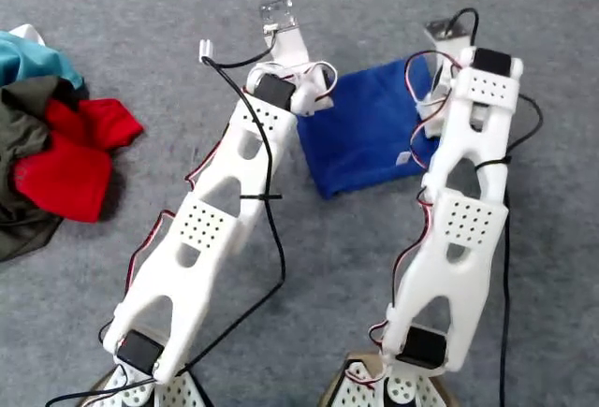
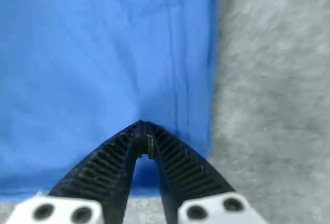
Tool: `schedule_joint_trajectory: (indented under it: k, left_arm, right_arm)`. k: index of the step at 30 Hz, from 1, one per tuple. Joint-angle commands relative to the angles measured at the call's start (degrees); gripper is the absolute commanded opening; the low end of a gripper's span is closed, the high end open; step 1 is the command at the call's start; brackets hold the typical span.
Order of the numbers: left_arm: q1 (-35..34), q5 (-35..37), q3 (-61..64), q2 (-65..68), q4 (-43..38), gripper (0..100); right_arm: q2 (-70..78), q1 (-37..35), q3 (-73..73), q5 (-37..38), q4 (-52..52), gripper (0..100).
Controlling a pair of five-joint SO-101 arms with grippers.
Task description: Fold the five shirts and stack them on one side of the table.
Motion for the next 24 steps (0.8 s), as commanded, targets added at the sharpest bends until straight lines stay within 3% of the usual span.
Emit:
schedule_joint_trajectory:
  k: [1,6,15,18,21,24]
  left_arm:
    - [-1.3,-0.4,0.8,-0.6,2.4,2]
    - [-1.2,-3.3,6.9,-0.8,2.2,2]
    - [-1.8,-4.0,6.9,-0.8,1.9,2]
    - [-2.6,-4.0,2.6,-0.8,1.6,2]
    - [-2.9,-4.0,-6.7,-0.8,4.6,2]
    - [-3.1,-4.0,-7.1,-3.6,7.3,2]
  right_arm:
    - [2.9,0.7,-3.6,0.4,-0.4,0.3]
    - [6.5,1.8,-10.1,0.5,1.4,0.3]
    - [8.5,4.2,-19.2,1.3,5.9,0.3]
    - [8.6,2.6,-27.5,3.2,11.2,0.3]
    - [7.8,2.0,-33.9,1.8,11.0,0.3]
    - [6.7,-0.1,-37.5,1.8,9.5,0.3]
